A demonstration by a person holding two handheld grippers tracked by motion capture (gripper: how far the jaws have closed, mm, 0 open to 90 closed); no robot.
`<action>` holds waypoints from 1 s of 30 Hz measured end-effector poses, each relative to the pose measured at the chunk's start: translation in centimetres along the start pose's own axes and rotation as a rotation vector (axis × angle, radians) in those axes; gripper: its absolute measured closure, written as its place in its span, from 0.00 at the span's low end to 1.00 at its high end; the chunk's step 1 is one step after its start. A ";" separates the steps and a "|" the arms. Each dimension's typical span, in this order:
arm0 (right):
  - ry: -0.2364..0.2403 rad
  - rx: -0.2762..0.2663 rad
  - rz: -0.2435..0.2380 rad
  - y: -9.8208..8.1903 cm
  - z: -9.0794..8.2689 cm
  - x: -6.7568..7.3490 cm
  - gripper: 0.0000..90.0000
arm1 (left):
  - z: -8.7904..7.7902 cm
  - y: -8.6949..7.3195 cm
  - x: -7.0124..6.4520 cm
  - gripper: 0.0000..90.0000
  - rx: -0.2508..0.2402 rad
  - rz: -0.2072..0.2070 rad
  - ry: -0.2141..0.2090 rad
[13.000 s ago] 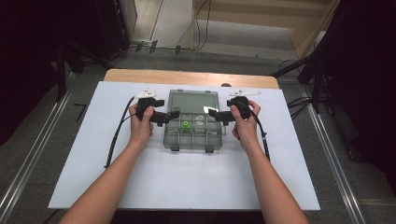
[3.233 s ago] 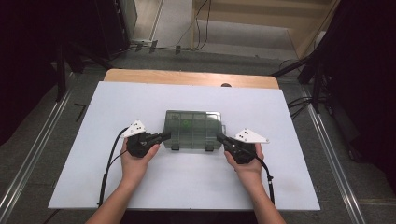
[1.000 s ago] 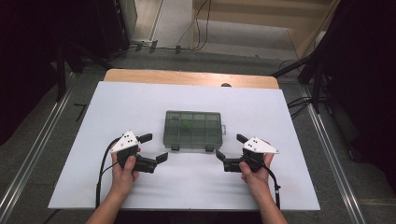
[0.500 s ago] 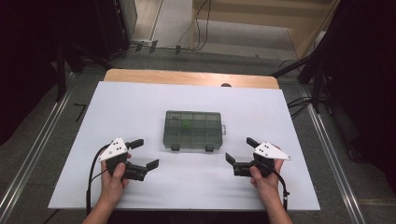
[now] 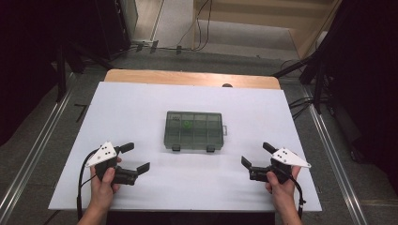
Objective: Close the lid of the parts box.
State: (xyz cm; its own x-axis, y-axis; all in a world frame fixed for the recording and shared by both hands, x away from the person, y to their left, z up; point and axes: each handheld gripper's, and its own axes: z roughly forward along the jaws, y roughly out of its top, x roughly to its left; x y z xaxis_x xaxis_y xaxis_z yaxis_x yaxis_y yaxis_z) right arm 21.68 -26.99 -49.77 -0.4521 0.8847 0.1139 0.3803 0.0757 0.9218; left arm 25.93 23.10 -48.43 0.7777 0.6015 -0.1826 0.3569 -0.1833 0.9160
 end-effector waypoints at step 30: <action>-0.123 -0.001 0.043 -2.7 -6.1 -5.0 0.00 | -6.3 -1.9 2.8 0.00 -0.014 -0.066 0.100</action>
State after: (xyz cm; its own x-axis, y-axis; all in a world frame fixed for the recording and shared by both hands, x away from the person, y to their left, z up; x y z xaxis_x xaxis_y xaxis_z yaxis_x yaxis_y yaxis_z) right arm 17.96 -34.40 -50.58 -0.3330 0.9369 0.1069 0.3964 0.0362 0.9174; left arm 24.18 30.03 -48.46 0.6970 0.6865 -0.2070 0.3976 -0.1299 0.9083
